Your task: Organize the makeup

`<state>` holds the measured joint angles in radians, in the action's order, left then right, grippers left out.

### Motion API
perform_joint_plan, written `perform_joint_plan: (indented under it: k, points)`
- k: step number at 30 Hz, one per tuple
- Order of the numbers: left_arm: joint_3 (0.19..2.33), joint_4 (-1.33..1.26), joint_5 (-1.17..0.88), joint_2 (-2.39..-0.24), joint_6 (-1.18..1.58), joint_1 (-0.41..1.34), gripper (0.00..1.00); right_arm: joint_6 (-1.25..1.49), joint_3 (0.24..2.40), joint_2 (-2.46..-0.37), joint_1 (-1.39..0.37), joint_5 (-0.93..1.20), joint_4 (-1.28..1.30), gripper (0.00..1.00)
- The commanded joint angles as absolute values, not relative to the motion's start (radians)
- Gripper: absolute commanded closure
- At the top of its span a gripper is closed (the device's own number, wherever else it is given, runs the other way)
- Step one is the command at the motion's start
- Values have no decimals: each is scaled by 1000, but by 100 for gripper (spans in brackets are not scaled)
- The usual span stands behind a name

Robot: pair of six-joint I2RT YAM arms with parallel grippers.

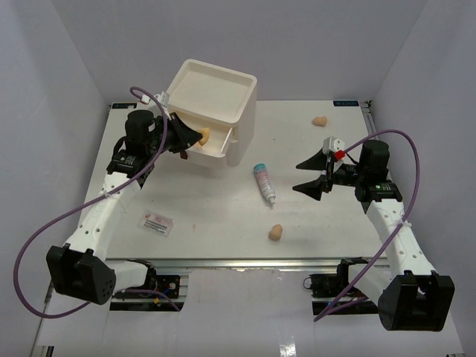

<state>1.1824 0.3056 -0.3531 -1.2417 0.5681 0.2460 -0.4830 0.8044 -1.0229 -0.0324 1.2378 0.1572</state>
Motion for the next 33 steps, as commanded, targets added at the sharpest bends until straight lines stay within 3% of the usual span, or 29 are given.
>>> perform_joint_plan:
  k: [1, 6, 11, 14, 17, 26, 33]
  points:
    - [1227, 319, -255, -1275, 532, 245, 74, -505, 799, -1023, -26, 1247, 137, 23]
    - [1247, 319, -197, -1293, 500, 245, 43, -515, 795, -1029, -28, 1245, 140, 23]
    - [1253, 321, -196, -1297, 476, 245, 29, -624, 793, -1044, -28, 1284, 208, 20]
    - [1251, 319, -216, -1279, 455, 242, 28, -722, 795, -1055, -36, 1312, 297, 19]
    - [1223, 313, -253, -1205, 397, 242, 27, -994, 798, -1069, -98, 1315, 442, 19]
    - [932, 286, -331, -753, 225, 242, 10, -1391, 813, -1242, -505, 790, 687, 26]
    - [727, 304, -230, -532, 209, 243, 7, -1479, 821, -1391, -653, 616, 747, 32]
